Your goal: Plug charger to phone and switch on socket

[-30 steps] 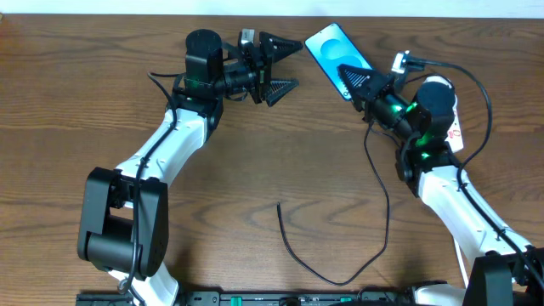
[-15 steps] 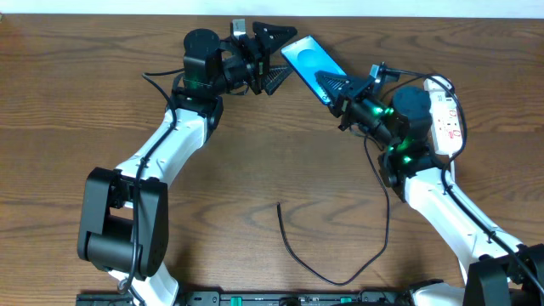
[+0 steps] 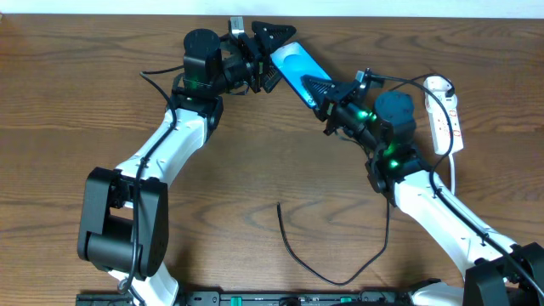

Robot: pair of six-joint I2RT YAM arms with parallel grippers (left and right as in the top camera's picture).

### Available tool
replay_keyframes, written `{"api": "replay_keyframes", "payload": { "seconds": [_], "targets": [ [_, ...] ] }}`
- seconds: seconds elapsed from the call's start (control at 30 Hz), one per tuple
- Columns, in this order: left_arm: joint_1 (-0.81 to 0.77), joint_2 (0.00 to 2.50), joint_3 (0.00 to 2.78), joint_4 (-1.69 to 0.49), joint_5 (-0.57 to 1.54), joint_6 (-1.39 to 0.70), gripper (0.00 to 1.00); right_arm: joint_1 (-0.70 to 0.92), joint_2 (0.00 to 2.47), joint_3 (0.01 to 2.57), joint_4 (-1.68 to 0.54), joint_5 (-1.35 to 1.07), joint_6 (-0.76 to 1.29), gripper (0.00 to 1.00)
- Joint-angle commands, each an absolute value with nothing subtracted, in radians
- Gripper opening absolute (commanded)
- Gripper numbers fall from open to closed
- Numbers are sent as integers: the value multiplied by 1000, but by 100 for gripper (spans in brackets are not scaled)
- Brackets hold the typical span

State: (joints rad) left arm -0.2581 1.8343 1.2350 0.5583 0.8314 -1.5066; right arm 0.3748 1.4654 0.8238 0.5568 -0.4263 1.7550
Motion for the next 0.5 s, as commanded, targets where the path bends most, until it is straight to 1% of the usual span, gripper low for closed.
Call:
{"api": "replay_keyframes", "payload": {
  "seconds": [0.0, 0.1, 0.2, 0.47],
  "targets": [
    [-268, 1806, 1243, 566, 825, -1469, 91, 394, 1459, 844, 574, -391, 1780, 1],
    [-273, 1806, 1243, 566, 820, -1459, 88, 399, 1459, 844, 574, -390, 1784, 1],
    [-274, 1806, 1243, 566, 817, -1459, 78, 402, 1459, 844, 574, -391, 1784, 1],
    [-274, 1806, 1243, 566, 817, -1459, 63, 408, 1459, 844, 574, -391, 1784, 1]
  ]
}}
